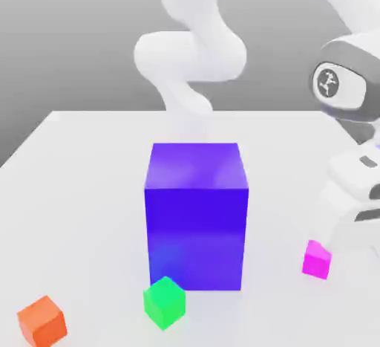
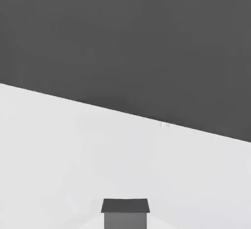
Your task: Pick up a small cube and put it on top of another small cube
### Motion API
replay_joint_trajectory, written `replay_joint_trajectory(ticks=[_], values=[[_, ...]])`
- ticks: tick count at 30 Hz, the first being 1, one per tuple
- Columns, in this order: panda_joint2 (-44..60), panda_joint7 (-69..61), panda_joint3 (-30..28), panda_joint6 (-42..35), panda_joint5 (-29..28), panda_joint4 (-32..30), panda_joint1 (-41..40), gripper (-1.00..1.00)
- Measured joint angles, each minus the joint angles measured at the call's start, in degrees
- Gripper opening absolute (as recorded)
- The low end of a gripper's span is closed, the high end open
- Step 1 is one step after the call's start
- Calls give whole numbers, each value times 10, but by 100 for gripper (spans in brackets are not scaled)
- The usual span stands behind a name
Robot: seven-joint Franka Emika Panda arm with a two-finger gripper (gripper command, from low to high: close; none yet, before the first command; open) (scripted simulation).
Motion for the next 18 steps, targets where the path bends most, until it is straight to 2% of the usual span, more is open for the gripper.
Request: replay_joint_trajectory(ticks=[6, 9, 10, 18], values=[[137, -111, -7, 27, -101, 83, 66, -100], [199, -112, -33, 60, -138, 107, 94, -100], [217, -107, -42, 72, -148, 113, 101, 100], [208, -111, -36, 65, -144, 111, 97, 100]])
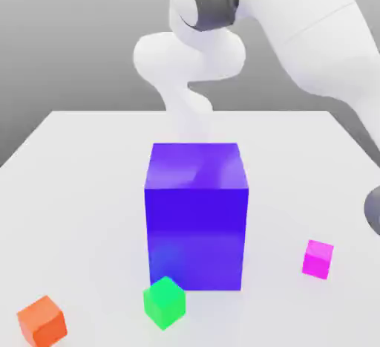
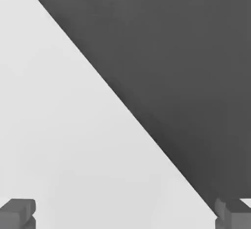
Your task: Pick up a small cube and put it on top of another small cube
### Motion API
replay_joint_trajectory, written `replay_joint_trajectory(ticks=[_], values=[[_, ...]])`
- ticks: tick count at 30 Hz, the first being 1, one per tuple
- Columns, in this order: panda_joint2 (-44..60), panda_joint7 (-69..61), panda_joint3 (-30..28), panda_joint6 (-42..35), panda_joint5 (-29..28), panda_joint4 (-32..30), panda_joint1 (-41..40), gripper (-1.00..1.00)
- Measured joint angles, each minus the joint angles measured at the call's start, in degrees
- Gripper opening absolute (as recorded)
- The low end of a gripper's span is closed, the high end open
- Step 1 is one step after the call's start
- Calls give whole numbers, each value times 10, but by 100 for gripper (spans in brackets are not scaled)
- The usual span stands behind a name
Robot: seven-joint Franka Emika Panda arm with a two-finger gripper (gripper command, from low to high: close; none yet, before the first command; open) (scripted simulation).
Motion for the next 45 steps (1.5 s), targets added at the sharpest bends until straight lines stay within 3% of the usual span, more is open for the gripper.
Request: replay_joint_trajectory(ticks=[5, 18, 24, 26, 30, 31, 38, 41, 45], values=[[-74, -24, 37, -18, 26, -58, -31, 100], [-233, -86, 96, 102, 44, -325, -111, 100], [-318, -151, 146, 169, 96, -454, -167, 100], [-304, -125, 116, 191, 56, -464, -147, 100], [-232, -31, -7, 238, -70, -443, -51, 100], [-214, -9, -36, 249, -98, -436, -29, -100], [-210, -2, -43, 252, -106, -434, -23, -100], [-256, -62, 28, 224, -30, -452, -79, -100], [-337, -179, 122, 184, 129, -470, -161, -100]])
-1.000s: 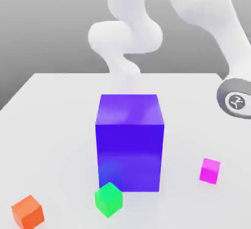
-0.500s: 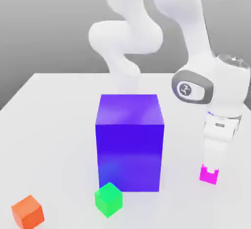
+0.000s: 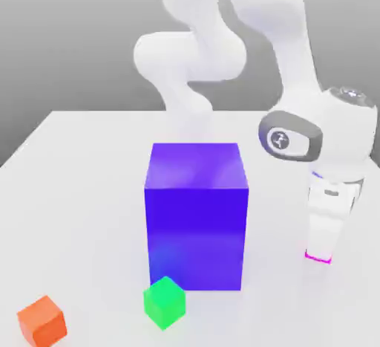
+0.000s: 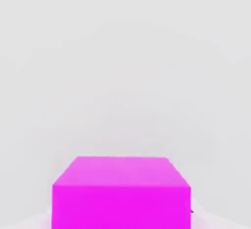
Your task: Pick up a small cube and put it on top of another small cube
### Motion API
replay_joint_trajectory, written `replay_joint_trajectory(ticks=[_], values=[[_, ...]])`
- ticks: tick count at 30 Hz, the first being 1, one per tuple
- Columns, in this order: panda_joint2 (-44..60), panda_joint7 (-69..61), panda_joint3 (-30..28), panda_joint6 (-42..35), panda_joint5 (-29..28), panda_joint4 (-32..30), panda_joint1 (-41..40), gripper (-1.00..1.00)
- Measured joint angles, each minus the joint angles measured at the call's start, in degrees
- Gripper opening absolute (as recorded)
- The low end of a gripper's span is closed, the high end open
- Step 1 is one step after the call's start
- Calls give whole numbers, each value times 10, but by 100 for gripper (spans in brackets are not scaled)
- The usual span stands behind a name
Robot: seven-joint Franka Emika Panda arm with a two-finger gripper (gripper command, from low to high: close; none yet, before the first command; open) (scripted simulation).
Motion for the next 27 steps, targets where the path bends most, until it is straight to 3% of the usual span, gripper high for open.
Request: replay_joint_trajectory(ticks=[5, 16, 18, 23, 24, 27], values=[[-44, -17, -34, -34, 112, 18, -82, -100], [-89, 128, -115, -92, 185, 36, -255, -100], [-82, 165, -111, -87, 171, 32, -295, -100], [19, 267, -154, -7, 45, 36, -244, -100], [32, 278, -166, 4, 29, 37, -235, 100], [32, 278, -166, 4, 29, 37, -235, 100]])
